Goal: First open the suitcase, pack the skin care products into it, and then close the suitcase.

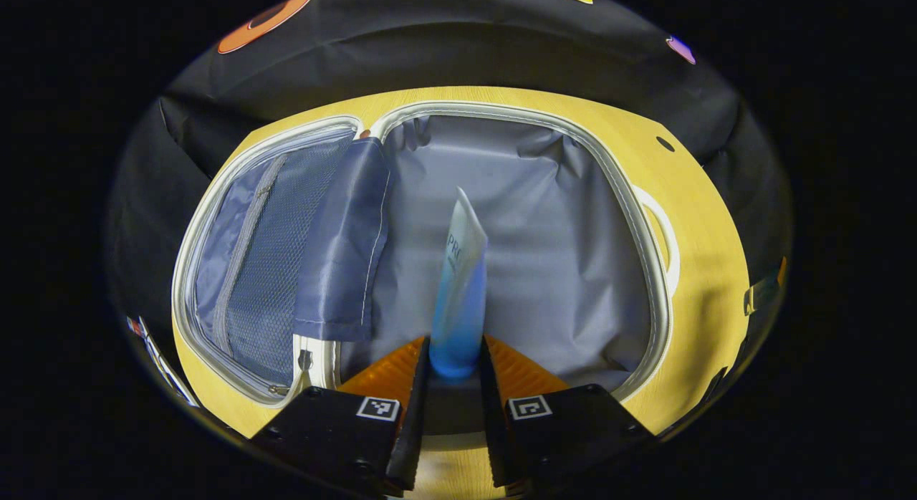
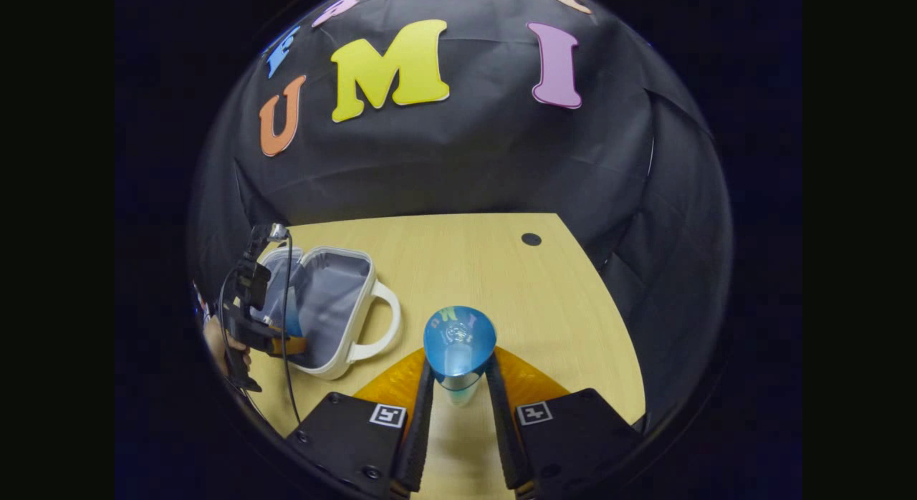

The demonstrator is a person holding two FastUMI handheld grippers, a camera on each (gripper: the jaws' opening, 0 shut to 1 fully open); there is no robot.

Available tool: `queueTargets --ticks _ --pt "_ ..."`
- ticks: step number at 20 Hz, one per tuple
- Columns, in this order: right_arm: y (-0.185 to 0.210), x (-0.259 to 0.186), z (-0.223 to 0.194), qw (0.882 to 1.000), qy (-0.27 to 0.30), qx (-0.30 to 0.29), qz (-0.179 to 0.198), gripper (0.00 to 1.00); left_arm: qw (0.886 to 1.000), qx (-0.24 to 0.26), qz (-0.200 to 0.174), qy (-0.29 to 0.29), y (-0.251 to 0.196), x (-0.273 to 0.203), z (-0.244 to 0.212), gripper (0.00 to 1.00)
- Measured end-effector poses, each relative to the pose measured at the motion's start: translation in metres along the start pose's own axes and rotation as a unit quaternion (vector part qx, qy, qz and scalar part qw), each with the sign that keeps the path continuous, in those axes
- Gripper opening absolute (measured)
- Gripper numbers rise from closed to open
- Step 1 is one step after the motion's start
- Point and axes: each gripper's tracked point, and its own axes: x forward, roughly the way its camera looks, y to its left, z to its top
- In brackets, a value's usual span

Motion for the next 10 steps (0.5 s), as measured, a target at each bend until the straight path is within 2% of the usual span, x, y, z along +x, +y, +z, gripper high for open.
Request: queueTargets --ticks 3,4,5,6,10 --pt "0.01 -0.002 -0.002 1.0 0.004 -0.009 0.0 0.39 1.0 -0.005 -0.015 0.027 -0.007 0.005 -0.009 0.44" --pt "0.012 -0.002 -0.001 1.0 0.005 -0.011 0.001 0.39 0.999 -0.008 -0.02 0.03 -0.009 0.003 -0.01 0.53" --pt "0.016 -0.002 0.002 1.0 0.004 -0.014 0.003 0.39 0.999 -0.009 -0.03 0.023 -0.012 0.006 -0.007 0.54" --pt "0.02 -0.003 0.005 1.0 0.001 -0.018 0.005 0.36 0.999 -0.012 -0.04 0.024 -0.016 0.006 -0.008 0.45" --pt "0.037 -0.002 0.018 0.999 -0.006 -0.034 0.013 0.39 0.998 -0.022 -0.063 0.011 -0.024 0.002 -0.006 0.5"
